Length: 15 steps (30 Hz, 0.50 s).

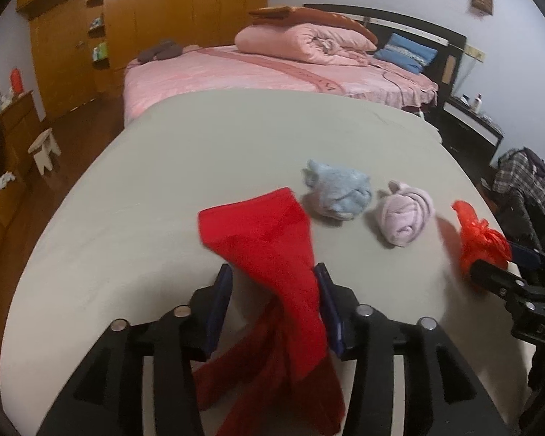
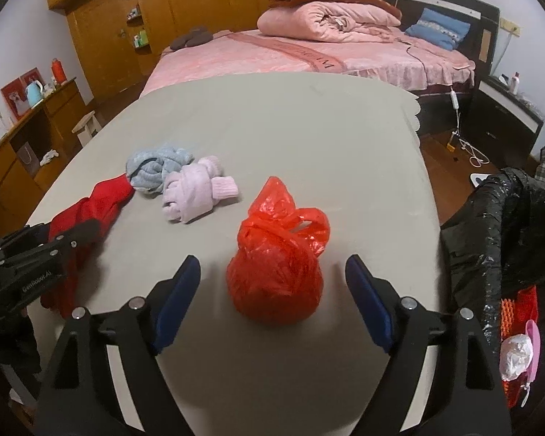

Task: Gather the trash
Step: 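Grasp the red plastic bag with the right gripper while the left holds the red cloth, then carry the red cloth and red bag over the bin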

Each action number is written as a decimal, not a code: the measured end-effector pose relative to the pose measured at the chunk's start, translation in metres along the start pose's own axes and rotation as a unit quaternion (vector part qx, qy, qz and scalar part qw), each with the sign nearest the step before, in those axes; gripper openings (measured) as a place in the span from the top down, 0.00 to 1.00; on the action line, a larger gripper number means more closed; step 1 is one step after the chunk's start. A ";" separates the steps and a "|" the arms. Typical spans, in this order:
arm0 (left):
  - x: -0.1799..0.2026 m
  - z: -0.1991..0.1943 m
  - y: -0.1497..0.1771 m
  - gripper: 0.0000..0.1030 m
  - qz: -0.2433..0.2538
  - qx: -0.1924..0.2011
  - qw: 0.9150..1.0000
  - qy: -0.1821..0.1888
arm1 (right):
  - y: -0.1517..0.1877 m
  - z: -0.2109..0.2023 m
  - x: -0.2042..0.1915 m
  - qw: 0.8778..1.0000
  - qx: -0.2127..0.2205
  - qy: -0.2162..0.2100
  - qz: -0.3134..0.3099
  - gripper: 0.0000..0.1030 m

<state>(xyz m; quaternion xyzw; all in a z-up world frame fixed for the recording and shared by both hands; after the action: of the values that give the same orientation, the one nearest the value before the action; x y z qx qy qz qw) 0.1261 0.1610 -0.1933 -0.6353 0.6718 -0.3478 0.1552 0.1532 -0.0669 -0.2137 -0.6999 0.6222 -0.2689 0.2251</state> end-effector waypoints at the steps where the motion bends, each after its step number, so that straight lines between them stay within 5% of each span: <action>1: -0.002 0.001 -0.001 0.54 -0.002 0.000 1.000 0.000 | 0.000 0.000 0.001 1.000 0.000 0.001 0.001 0.22; 8: -0.006 0.016 -0.014 0.50 -0.007 -0.004 1.000 0.005 | -0.003 0.004 0.001 1.000 -0.001 0.001 0.003 0.22; 11: -0.005 0.024 -0.014 0.51 -0.007 -0.016 1.000 0.007 | -0.004 0.009 -0.002 1.000 -0.010 -0.002 0.001 0.31; 15: -0.003 0.023 -0.013 0.73 0.001 -0.015 1.000 0.010 | -0.004 0.014 -0.008 1.000 -0.019 -0.011 -0.008 0.47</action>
<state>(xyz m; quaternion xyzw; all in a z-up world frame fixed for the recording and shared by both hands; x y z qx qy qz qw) 0.1508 0.1582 -0.2015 -0.6333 0.6790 -0.3442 0.1389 0.1646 -0.0588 -0.2222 -0.7118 0.6190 -0.2511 0.2170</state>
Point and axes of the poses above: each gripper's, at about its wrist camera, not at the fingertips, and z roughly the way its jaws point, x to its right, y to its underside, the point moved 1 cm from there along z, roughly the way its jaws point, and after that the axes turned 14 degrees about y, right-handed, at the moved point
